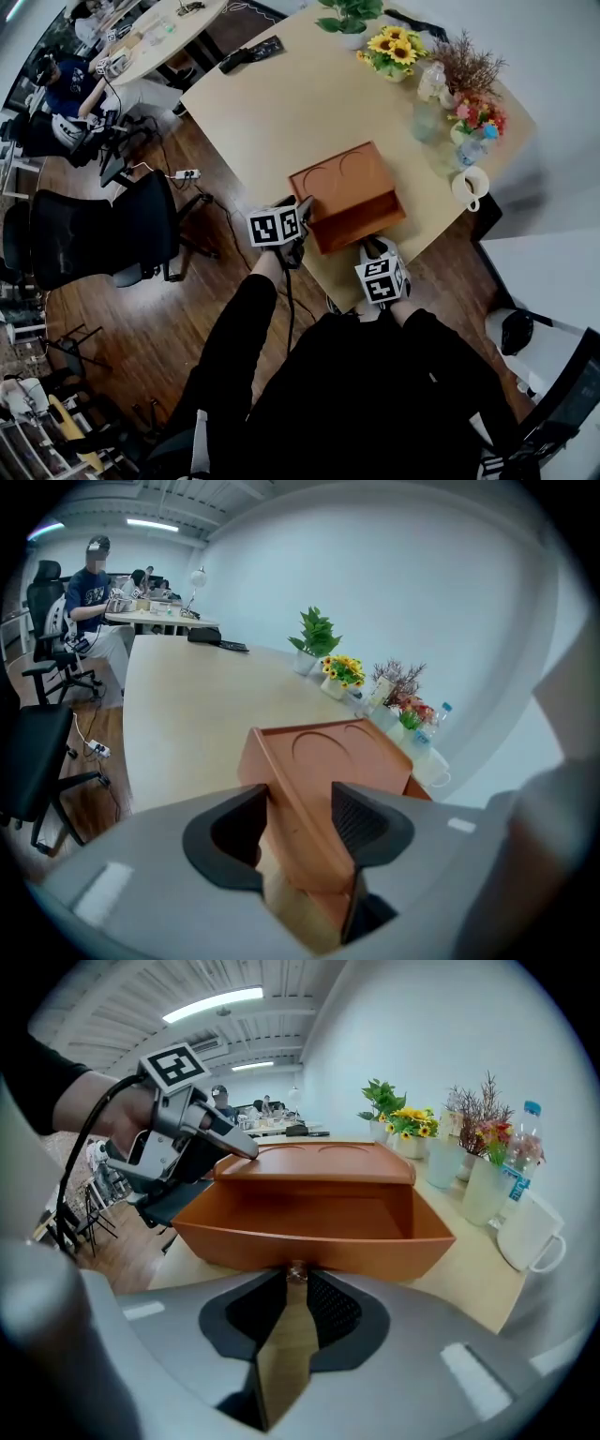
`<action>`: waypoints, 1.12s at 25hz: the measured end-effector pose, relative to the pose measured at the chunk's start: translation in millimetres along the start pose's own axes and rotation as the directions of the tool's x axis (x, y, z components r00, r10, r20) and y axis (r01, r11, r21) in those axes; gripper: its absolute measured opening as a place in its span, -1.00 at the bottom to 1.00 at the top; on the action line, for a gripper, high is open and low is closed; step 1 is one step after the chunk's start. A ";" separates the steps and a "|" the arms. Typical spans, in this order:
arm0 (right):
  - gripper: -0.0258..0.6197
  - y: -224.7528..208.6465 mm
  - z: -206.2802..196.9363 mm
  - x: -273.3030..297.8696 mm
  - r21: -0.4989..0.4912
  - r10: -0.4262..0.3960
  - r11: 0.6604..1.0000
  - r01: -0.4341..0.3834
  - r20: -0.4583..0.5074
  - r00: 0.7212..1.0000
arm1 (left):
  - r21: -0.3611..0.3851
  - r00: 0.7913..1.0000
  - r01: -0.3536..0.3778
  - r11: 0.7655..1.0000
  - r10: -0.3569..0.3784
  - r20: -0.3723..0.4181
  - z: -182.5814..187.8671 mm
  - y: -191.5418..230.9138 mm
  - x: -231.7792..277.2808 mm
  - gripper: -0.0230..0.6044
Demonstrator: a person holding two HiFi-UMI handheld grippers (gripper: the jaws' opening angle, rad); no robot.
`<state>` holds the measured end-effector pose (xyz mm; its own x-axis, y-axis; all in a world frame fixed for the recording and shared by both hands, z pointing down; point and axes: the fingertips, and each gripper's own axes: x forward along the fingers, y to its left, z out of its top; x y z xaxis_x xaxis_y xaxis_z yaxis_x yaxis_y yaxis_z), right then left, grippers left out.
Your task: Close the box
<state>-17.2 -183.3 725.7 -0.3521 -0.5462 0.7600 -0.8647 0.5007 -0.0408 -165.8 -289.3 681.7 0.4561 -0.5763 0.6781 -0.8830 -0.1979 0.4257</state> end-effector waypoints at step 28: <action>-0.60 -42.4 49.1 -36.1 -0.015 0.178 0.984 -0.178 0.098 0.979 | -0.025 0.963 -0.107 0.994 0.110 0.248 -22.1 -25.2 -93.1 -0.23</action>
<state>14.5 -217.8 668.2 -0.5341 -0.5113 0.6733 -0.7828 0.5999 -0.1654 -183.5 -213.1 621.1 0.3146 -0.7728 0.5511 -0.9236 -0.1153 0.3655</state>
